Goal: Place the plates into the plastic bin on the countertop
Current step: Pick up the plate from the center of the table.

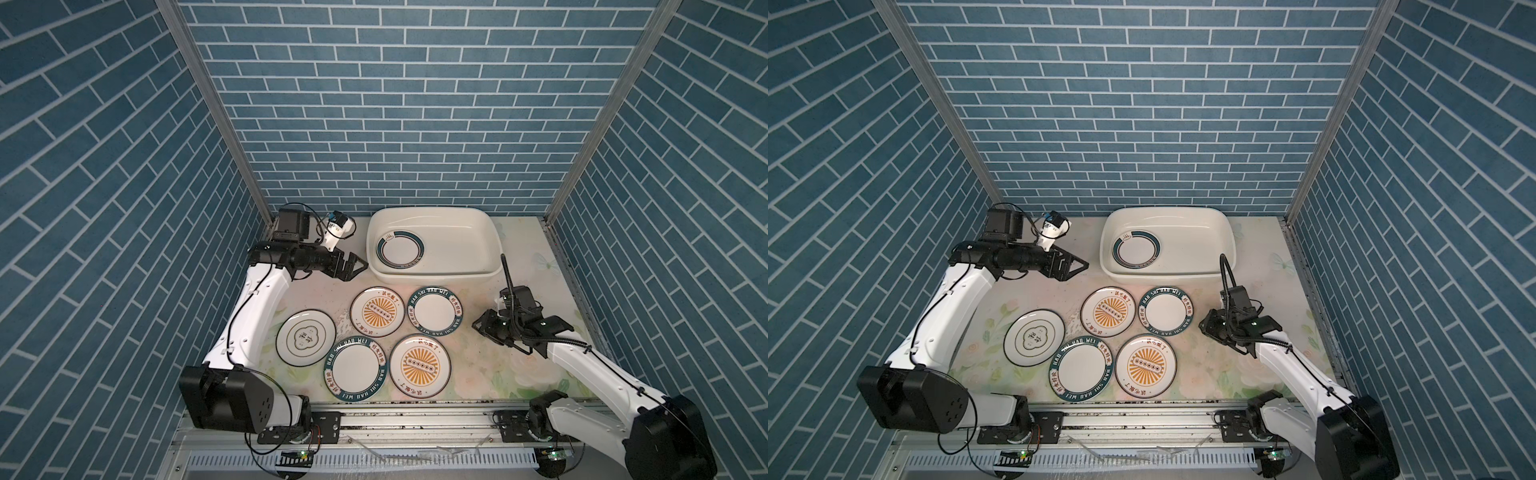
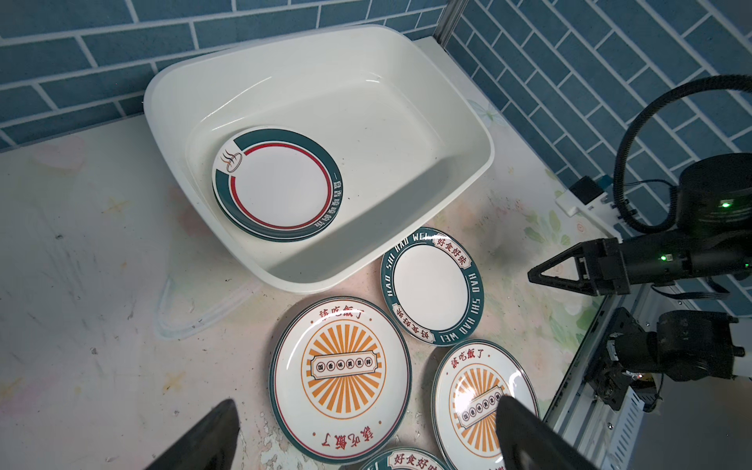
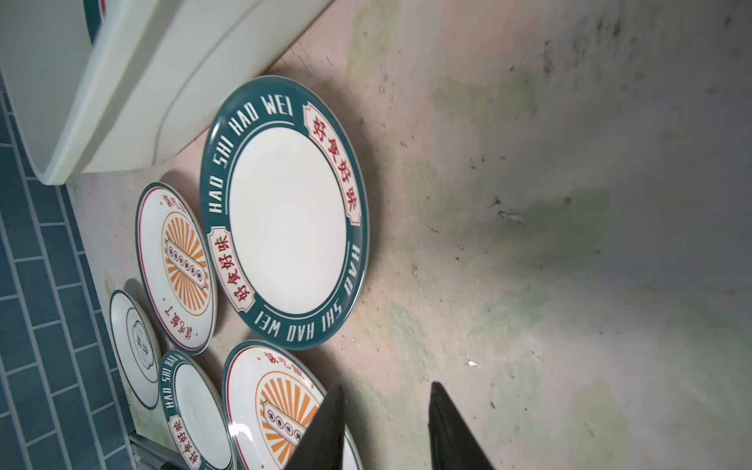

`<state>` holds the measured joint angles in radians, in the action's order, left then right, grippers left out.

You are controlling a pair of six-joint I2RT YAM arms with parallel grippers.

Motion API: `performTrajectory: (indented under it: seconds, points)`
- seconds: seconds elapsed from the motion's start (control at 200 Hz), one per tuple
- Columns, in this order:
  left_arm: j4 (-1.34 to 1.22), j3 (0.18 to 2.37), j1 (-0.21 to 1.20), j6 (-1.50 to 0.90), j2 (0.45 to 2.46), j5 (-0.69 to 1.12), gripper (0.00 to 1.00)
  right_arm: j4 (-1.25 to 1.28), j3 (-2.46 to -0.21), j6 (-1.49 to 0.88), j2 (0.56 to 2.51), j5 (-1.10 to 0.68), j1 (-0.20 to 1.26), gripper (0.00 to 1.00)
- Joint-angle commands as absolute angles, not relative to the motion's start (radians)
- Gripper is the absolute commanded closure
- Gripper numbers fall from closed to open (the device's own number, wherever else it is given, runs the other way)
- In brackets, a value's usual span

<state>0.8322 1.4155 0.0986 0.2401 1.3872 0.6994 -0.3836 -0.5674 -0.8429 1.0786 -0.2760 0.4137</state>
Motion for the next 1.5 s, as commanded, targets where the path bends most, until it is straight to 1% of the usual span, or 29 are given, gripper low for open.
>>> performTrajectory:
  seconds: [0.0,0.265,0.535,1.065,1.495]
  points:
    - [0.825,1.399,0.097,0.245,1.377,0.695,0.00,-0.200,-0.544,-0.903,1.122,-0.319,0.418,0.64]
    - [0.828,1.387,0.097,0.255,1.364,0.683,0.00,-0.025,-0.506,-0.922,1.261,-0.343,0.422,0.64]
    - [0.819,1.379,0.096,0.247,1.362,0.683,0.00,0.070,-0.502,-0.928,1.371,-0.370,0.426,0.65]
    - [0.808,1.372,0.097,0.242,1.368,0.680,0.00,0.218,-0.479,-0.960,1.491,-0.379,0.426,0.68]
    - [0.800,1.368,0.097,0.239,1.373,0.681,0.00,0.256,-0.449,-0.977,1.509,-0.361,0.427,0.73]
